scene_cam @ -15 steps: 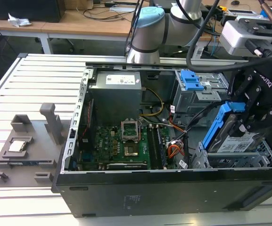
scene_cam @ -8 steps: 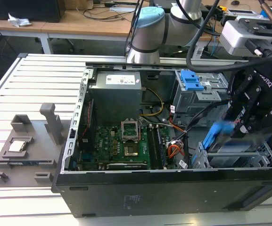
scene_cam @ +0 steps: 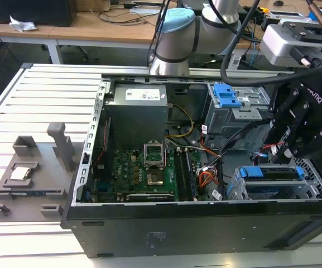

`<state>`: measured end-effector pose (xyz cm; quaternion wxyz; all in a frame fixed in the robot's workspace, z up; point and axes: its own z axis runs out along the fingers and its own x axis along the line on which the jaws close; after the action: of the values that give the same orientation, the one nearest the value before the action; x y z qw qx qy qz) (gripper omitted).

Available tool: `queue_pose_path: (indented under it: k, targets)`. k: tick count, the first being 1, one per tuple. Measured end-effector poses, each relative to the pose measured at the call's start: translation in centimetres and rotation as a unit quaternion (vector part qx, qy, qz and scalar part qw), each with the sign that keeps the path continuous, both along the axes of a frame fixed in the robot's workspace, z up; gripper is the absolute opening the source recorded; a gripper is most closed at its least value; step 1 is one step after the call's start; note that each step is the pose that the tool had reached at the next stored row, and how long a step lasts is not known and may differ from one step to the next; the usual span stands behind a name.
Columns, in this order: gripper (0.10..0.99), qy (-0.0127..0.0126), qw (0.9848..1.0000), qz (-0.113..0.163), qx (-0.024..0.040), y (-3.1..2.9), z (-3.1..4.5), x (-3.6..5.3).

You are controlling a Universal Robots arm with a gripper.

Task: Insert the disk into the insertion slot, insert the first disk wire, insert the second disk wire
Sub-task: 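Insert the disk into the insertion slot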

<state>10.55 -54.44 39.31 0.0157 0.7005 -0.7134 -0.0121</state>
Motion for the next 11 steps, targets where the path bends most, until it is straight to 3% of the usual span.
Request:
queue_pose_path:
  k: [1, 4, 5, 7, 11]
  targets:
    - [0.42, 0.0, 1.0, 0.0, -0.0001, 0.0, 0.0, 0.0]
    - [0.231, 0.0, 1.0, 0.0, -0.0003, 0.0, 0.0, 0.0]
    - [0.231, 0.0, 1.0, 0.0, -0.0003, 0.0, 0.0, 0.0]
    - [0.106, 0.0, 1.0, 0.0, -0.0005, 0.0, 0.0, 0.0]
    - [0.106, 0.0, 1.0, 0.0, -0.0008, 0.0, 0.0, 0.0]
